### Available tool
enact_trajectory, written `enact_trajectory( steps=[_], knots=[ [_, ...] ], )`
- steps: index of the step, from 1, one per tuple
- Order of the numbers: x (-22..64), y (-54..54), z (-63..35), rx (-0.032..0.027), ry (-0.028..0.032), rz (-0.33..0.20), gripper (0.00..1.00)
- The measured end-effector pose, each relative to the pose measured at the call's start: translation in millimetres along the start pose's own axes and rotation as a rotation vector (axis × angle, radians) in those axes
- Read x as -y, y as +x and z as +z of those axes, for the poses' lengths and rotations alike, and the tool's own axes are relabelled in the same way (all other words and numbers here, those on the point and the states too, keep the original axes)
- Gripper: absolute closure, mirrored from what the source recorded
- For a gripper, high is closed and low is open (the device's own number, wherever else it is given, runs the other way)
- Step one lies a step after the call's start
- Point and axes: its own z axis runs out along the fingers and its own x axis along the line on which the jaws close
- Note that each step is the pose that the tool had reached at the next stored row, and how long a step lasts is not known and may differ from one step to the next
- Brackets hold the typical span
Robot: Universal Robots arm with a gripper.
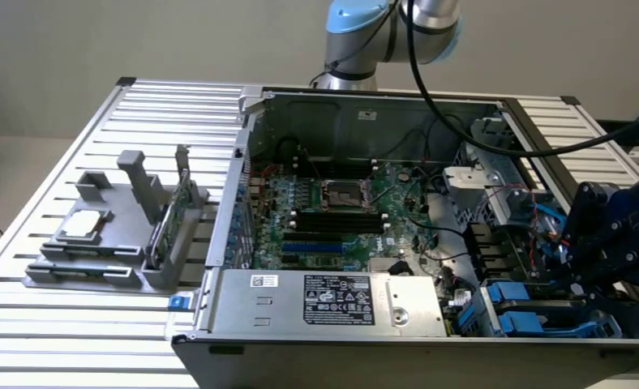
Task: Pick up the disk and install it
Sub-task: 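Insert the first disk wire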
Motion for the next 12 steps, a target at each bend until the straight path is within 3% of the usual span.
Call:
enact_trajectory(
  steps=[12],
  knots=[
    [0.5, -0.3, 1.5, 0.0, -0.0091, 0.008, 0.84]
  ],
)
